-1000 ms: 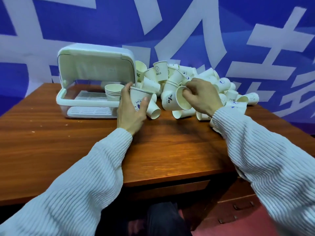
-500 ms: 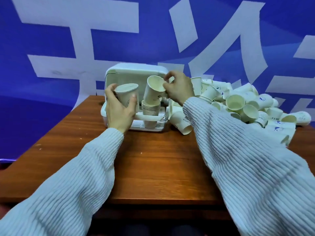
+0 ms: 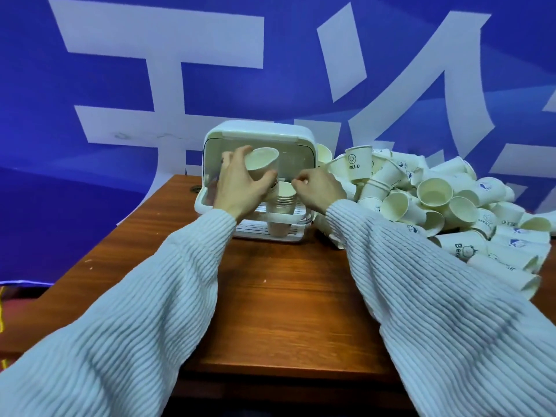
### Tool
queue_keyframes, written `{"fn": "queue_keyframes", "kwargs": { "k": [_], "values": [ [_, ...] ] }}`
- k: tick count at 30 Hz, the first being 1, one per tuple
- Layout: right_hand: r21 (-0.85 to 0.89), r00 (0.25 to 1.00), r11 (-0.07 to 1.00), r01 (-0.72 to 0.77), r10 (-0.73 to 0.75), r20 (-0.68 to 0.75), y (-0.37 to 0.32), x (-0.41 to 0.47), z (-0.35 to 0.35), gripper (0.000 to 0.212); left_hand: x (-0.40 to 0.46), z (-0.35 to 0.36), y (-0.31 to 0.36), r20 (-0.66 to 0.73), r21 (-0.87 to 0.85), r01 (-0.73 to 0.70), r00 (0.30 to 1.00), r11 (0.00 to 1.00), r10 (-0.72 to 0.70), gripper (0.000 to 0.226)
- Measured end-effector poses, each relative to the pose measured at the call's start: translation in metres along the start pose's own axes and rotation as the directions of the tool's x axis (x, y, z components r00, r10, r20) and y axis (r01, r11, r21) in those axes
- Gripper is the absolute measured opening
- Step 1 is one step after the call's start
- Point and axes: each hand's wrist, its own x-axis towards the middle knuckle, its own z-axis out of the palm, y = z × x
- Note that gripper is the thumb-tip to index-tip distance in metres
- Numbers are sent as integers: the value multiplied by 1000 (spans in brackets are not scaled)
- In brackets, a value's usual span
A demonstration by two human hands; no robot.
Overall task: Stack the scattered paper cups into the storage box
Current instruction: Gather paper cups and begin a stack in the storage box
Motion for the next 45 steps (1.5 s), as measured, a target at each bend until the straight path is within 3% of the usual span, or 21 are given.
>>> {"fn": "queue_keyframes", "kwargs": {
  "k": [5, 11, 15, 18, 20, 24, 27, 30, 32, 36, 38, 40, 43, 45],
  "values": [
    [84, 992, 995, -59, 68, -106, 17, -6, -17, 27, 20, 17, 19, 36, -9, -57, 998, 998, 57, 70],
    [55, 989, 993, -100, 105, -100, 50, -18, -37, 11, 23, 38, 13, 162, 149, -87, 985, 985, 63, 70],
    [-17, 995, 996, -90, 91, 29, 73, -23, -41, 20, 6, 56, -5, 313, 466, -81, 946, 881, -78, 81],
    [-77, 988, 995, -56, 66, 139, 83, -31, -41, 35, 1, 59, -9, 336, 543, -100, 936, 834, -106, 95],
    [-132, 983, 990, -48, 70, 167, 85, -37, -37, 52, 3, 57, -6, 319, 568, -119, 944, 814, -85, 93],
    [-241, 964, 967, -84, 140, 227, 88, -46, -22, 81, -18, 62, 5, 147, 380, -254, 966, 890, 213, 62],
    [-248, 960, 958, -143, 195, 199, 91, -53, -22, 82, -40, 73, 20, 218, 108, -349, 922, 931, 321, 44],
    [146, 975, 966, -212, 198, 103, 95, -61, -35, 82, -51, 86, 36, 193, 6, -381, 908, 925, 373, 45],
    [461, 984, 871, -169, 175, 31, 101, -71, -47, 80, -54, 96, 51, 151, -48, -362, 919, 931, 365, 49],
    [708, 998, 704, -65, 34, 58, 106, -102, -73, 70, -53, 111, 79, 233, -214, -46, 967, 976, 97, 66],
    [709, 995, 702, -68, -4, 99, 112, -110, -80, 66, -51, 119, 82, 300, -236, 48, 954, 970, 26, 70],
    [653, 997, 755, -65, 29, 66, 123, -105, -86, 46, -53, 123, 83, 281, -241, 40, 959, 970, 30, 72],
    [330, 961, 932, -150, 215, -172, 144, -81, -95, 22, -57, 118, 83, 229, -230, -23, 970, 973, 77, 80],
    [103, 930, 962, -254, 272, -246, 153, -68, -98, 22, -57, 114, 80, 226, -202, -57, 969, 978, 104, 82]
  ]
}}
